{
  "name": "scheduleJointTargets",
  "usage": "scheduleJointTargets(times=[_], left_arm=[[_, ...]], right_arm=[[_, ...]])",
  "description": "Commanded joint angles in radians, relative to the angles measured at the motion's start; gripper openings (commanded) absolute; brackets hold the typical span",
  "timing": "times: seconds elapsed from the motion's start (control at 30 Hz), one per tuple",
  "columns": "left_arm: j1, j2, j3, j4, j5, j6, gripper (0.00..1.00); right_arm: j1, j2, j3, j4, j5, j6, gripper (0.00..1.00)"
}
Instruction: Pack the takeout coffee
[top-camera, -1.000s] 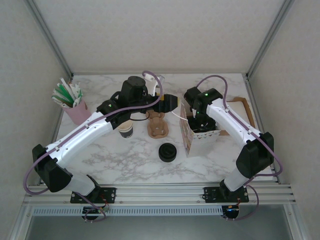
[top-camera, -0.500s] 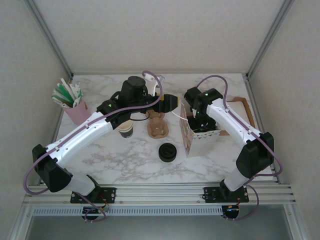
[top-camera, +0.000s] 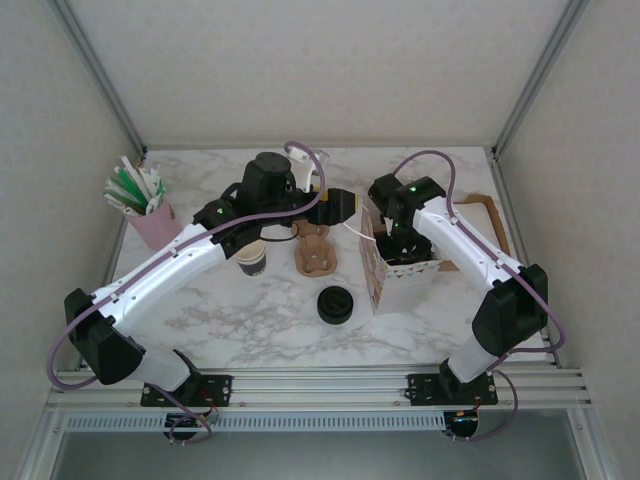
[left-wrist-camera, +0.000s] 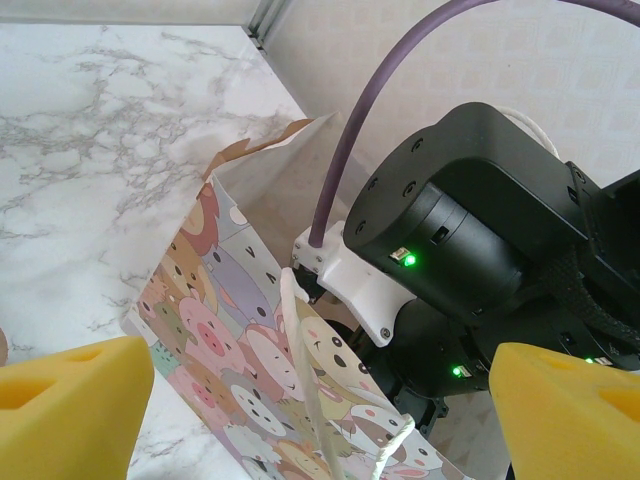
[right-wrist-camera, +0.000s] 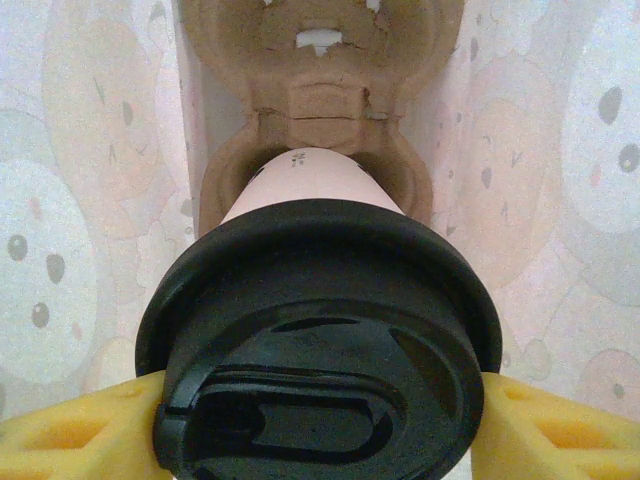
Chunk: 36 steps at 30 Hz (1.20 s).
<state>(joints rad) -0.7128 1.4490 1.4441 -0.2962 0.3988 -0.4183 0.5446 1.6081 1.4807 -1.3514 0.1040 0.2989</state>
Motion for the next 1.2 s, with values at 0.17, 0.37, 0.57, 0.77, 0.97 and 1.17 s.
scheduleJointTargets(times=[0.17, 0.37, 0.57, 0.77, 0.97, 1.17], left_arm=[[-0.004, 0.004, 0.007, 0.025, 0.002, -0.002, 0.87], [-0.005, 0.001, 0.006, 0.024, 0.002, -0.001, 0.87], [-0.005, 0.002, 0.007, 0.025, 0.003, -0.001, 0.87], [-0.004, 0.003, 0.007, 0.025, 0.002, -0.002, 0.87], [-0.005, 0.003, 0.007, 0.024, 0.002, -0.001, 0.87], [-0.004, 0.003, 0.006, 0.026, 0.002, -0.002, 0.87]], right_arm=[[-0.010, 0.006, -0.008, -0.015, -0.001, 0.001, 0.67], [-0.010, 0.004, -0.005, -0.019, 0.001, 0.002, 0.67], [-0.010, 0.005, -0.009, -0.017, -0.001, 0.003, 0.68], [-0.010, 0.004, -0.002, -0.022, 0.001, 0.003, 0.69], [-0.011, 0.007, 0.001, -0.025, 0.000, 0.001, 0.70], [-0.010, 0.007, 0.005, -0.027, 0.002, 0.001, 0.70]])
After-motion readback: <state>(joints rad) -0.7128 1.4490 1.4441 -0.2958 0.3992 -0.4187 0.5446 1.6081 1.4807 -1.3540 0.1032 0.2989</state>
